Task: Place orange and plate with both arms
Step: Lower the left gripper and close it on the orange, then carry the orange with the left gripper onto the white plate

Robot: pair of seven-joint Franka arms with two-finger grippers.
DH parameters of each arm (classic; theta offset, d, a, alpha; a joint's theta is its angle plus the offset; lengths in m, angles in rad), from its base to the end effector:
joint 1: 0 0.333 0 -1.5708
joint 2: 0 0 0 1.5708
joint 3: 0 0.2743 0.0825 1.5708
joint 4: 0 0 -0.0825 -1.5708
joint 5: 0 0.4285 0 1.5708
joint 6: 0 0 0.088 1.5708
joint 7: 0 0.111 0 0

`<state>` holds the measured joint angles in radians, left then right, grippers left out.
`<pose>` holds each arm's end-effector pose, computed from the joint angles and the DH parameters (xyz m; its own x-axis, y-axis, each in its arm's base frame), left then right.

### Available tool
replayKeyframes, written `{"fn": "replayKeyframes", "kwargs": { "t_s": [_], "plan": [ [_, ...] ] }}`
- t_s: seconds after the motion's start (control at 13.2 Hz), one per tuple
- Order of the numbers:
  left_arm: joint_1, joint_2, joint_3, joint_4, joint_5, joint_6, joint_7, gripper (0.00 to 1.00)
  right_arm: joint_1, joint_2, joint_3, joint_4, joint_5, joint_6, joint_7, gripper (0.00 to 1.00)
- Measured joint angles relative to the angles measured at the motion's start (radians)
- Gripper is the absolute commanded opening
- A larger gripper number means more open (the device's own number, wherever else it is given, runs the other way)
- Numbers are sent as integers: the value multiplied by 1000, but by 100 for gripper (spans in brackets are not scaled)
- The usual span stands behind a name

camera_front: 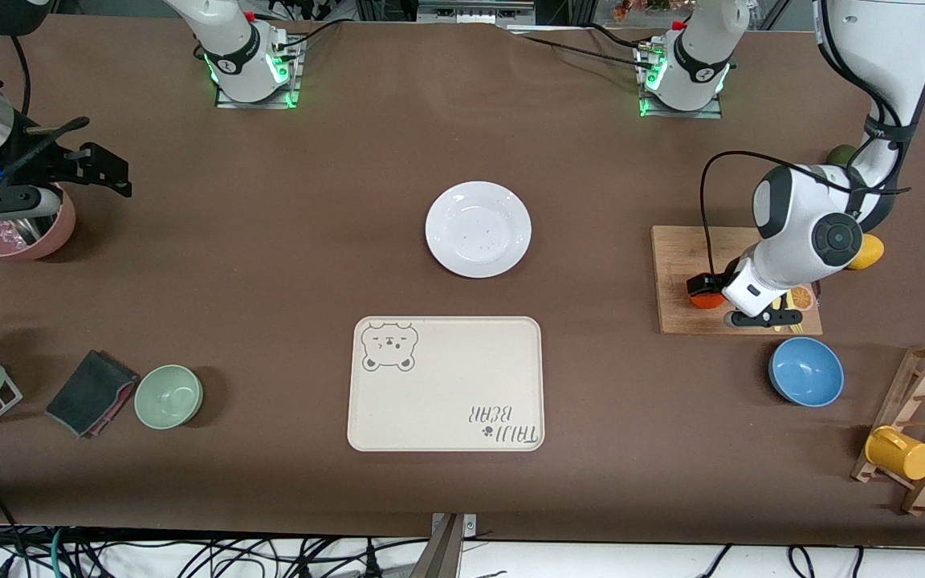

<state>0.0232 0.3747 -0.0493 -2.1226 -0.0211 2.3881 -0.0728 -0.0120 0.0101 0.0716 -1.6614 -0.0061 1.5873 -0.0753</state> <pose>0.5757 -0.0167 0.1454 0.9918 0.0636 -0.1109 0.0665 -0.9975 0.0227 0.5972 0.0348 0.5275 0.9873 0.1344 -0.0842 0.1348 -0.9909 -0.0010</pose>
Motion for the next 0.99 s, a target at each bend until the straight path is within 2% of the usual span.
{"fn": "replayKeyframes", "kwargs": {
  "t_s": [0.08, 0.15, 0.3, 0.38, 0.53, 0.61, 0.84, 0.99],
  "plan": [
    [0, 6, 0, 0, 0, 13, 0, 63, 0, 4, 1, 1, 0, 3, 0, 100],
    [0, 12, 0, 0, 0, 22, 0, 51, 1, 5, 3, 1, 0, 3, 0, 100],
    [0, 20, 1, 0, 0, 30, 0, 49, 2, 5, 7, 2, 1, 3, 0, 100],
    [0, 20, 1, 0, 0, 30, 0, 40, 2, 5, 7, 2, 1, 2, 0, 100],
    [0, 20, 1, 0, 0, 30, 0, 9, 2, 5, 6, 2, 1, 2, 0, 100],
    [0, 20, 1, 0, 0, 30, 0, 0, 2, 5, 6, 2, 1, 2, 0, 100],
    [0, 6, -3, 8, 0, 31, 0, 0, 1, 6, 5, 2, 2, 1, 0, 100],
    [-1, -25, -46, 16, 0, 19, -9, 0, 2, 6, 7, 2, 10, -1, 0, 100]
  ]
}}
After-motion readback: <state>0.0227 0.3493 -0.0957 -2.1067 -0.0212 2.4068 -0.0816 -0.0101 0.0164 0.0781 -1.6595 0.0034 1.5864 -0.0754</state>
